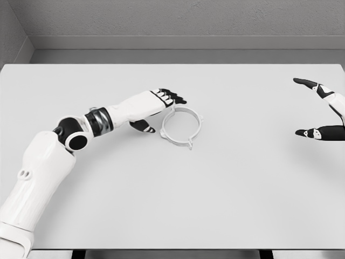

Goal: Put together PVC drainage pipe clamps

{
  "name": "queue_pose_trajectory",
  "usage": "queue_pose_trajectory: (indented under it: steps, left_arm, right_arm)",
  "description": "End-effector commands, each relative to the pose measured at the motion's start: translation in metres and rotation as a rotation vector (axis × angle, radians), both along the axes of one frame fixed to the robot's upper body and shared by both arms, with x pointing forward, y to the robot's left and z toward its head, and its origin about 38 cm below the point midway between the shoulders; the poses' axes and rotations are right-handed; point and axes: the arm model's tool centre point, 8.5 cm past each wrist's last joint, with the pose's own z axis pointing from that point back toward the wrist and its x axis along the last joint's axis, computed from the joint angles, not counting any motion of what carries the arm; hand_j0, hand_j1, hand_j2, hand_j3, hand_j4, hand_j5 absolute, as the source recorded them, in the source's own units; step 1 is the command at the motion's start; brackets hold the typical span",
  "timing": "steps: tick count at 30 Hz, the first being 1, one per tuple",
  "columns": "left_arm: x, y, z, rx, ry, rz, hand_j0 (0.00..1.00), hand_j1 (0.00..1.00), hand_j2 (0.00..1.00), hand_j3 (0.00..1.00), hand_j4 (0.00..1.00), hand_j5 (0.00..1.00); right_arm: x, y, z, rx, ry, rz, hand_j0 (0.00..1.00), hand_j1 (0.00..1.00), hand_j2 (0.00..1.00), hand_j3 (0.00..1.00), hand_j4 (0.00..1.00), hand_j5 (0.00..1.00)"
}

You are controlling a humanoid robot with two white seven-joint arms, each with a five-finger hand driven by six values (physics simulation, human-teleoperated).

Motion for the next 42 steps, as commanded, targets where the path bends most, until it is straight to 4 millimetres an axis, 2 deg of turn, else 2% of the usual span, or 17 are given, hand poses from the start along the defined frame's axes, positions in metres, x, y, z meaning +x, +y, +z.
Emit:
queue_pose_trajectory:
  steps: [1, 5, 12, 26, 42]
  left_arm:
    - [-0.003, -0.004, 0.009, -0.014, -0.021, -0.016, 1.00, 1.00, 1.00, 1.00, 1.00, 1.00]
    - [-0.014, -0.007, 0.017, -0.021, -0.056, -0.044, 1.00, 1.00, 1.00, 1.00, 1.00, 1.00]
    - [-0.017, -0.004, 0.020, -0.029, -0.060, -0.052, 1.00, 1.00, 1.00, 1.00, 1.00, 1.00]
    - [-0.023, -0.012, -0.002, -0.007, -0.009, -0.063, 1.00, 1.00, 1.00, 1.00, 1.00, 1.00]
    - [-0.019, -0.026, -0.008, -0.014, 0.010, -0.066, 1.00, 1.00, 1.00, 1.00, 1.00, 1.00]
  right_arm:
    - [0.000, 0.000, 0.001, 0.007, 0.000, 0.000, 1.00, 1.00, 1.00, 1.00, 1.00, 1.00]
    - [0.000, 0.000, 0.000, 0.007, 0.001, 0.000, 1.00, 1.00, 1.00, 1.00, 1.00, 1.00]
    - [0.000, -0.001, 0.000, 0.007, 0.002, -0.002, 1.00, 1.00, 1.00, 1.00, 1.00, 1.00]
    - [0.000, -0.001, 0.000, 0.007, 0.002, -0.002, 1.00, 1.00, 1.00, 1.00, 1.00, 1.00]
    - [0.000, -0.001, -0.001, 0.007, 0.006, -0.004, 1.00, 1.00, 1.00, 1.00, 1.00, 1.00]
